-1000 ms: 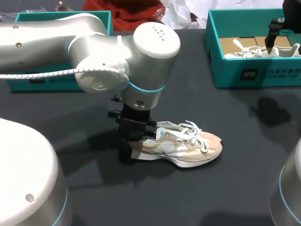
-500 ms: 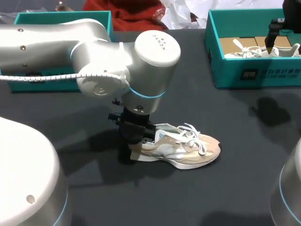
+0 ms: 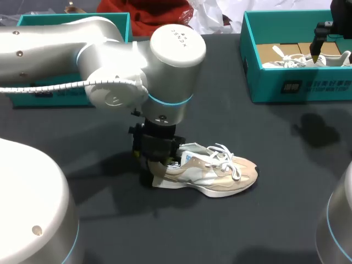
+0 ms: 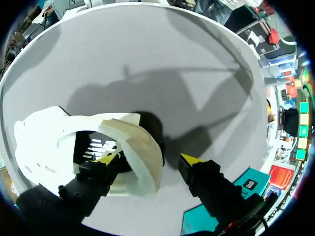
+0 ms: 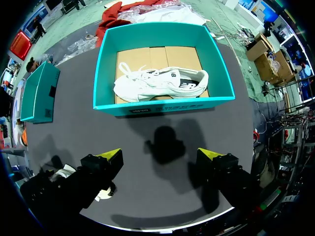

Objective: Take the shoe out of the shoebox, open the shoe tongue, remove and reinsert the insole, then place the shoe into the shoebox

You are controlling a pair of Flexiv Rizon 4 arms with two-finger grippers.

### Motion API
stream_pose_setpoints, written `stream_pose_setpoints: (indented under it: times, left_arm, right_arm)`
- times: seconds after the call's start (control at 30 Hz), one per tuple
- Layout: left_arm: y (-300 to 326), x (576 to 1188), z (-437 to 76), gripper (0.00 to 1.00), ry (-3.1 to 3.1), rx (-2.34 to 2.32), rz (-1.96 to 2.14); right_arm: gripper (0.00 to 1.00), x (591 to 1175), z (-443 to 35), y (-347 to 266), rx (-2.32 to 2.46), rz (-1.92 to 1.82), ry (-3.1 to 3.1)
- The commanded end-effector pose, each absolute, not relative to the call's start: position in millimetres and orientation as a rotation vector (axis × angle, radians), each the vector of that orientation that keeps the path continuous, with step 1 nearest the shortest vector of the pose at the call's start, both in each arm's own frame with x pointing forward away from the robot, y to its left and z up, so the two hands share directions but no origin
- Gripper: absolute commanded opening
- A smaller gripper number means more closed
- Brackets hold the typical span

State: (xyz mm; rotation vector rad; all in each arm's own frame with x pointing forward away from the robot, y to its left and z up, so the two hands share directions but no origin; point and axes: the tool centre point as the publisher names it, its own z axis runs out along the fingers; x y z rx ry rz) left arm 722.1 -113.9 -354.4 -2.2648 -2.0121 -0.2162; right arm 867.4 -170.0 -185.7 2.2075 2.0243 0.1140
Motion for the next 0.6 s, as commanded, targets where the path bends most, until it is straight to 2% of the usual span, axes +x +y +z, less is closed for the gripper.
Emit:
stream_pose_setpoints:
  times: [0.03,0.5,0.6]
  left_arm:
    - [-92.4,719.6,-314.9,1.00,-2.087,-2.298,-0.114]
    - [-42.8,711.5,-260.5,1.00,-2.467,-1.870,0.586]
    - [-37.9,705.8,-256.8,1.00,-2.455,-1.862,0.611]
  right_arm:
    - [1.00,866.6,-186.0,-170.0,2.207,0.116,2.024]
    - [1.00,866.6,-186.0,-170.0,2.207,0.116,2.024]
    - [1.00,866.6,-186.0,-170.0,2.207,0.116,2.024]
